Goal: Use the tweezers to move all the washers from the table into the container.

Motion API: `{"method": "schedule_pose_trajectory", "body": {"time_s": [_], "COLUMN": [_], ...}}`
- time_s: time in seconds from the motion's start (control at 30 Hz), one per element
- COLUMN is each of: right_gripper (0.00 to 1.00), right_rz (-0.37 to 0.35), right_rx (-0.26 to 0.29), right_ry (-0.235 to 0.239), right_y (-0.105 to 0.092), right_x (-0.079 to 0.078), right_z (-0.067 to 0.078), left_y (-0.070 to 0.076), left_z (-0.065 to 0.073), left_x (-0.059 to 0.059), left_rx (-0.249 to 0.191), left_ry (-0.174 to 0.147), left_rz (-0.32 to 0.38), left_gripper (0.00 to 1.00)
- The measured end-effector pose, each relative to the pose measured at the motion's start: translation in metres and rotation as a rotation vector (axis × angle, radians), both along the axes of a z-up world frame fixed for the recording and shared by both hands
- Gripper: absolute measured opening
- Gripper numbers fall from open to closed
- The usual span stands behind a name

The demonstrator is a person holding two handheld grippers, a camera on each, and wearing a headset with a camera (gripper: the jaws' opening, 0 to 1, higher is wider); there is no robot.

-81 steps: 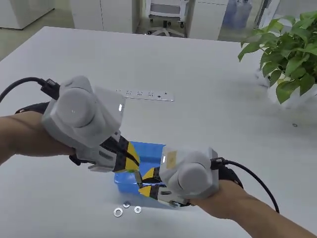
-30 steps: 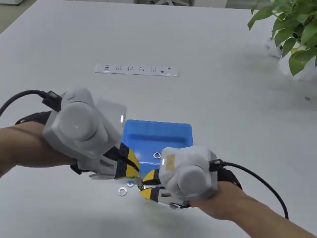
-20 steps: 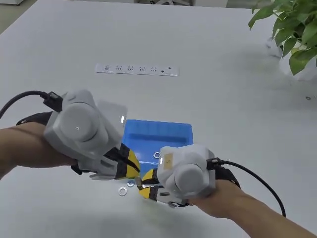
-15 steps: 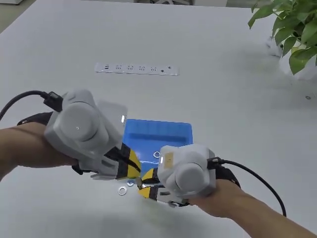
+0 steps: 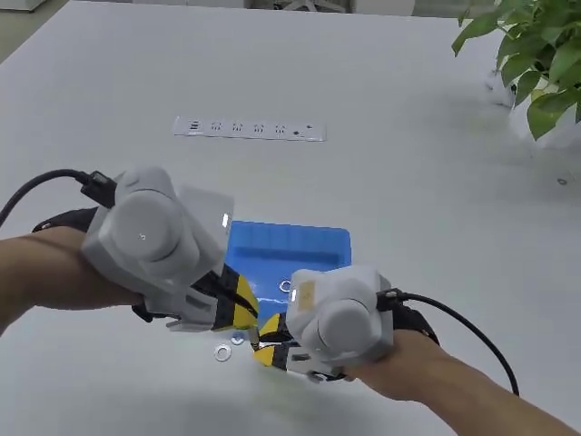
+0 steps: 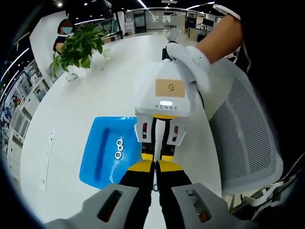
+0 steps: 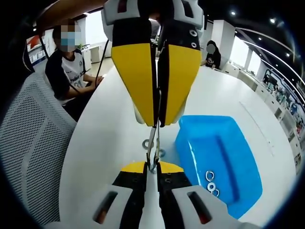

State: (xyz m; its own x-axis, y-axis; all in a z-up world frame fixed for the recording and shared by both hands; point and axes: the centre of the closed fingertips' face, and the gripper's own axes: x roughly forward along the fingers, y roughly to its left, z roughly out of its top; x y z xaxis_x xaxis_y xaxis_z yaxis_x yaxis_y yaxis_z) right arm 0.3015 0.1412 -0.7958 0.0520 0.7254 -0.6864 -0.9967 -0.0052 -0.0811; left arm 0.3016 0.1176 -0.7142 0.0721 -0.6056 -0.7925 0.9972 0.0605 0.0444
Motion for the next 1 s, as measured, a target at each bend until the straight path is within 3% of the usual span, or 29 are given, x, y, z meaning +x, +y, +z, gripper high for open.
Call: {"method": "schedule_pose_trajectory", "body": {"time_s": [1.0], "right_gripper": [0.09], "right_rz": [-0.001], "right_rx": [0.022], "right_ry": [-0.068], "right_y": [-0.003], "right_x": [0.006], "right_z": [0.04], "left_y": [-0.003], "left_z": [0.041], "left_x": [0.002], "left_rx": [-0.033], "left_ry": [-0.062], "left_rz": [0.0], "left_gripper": [0.06]}}
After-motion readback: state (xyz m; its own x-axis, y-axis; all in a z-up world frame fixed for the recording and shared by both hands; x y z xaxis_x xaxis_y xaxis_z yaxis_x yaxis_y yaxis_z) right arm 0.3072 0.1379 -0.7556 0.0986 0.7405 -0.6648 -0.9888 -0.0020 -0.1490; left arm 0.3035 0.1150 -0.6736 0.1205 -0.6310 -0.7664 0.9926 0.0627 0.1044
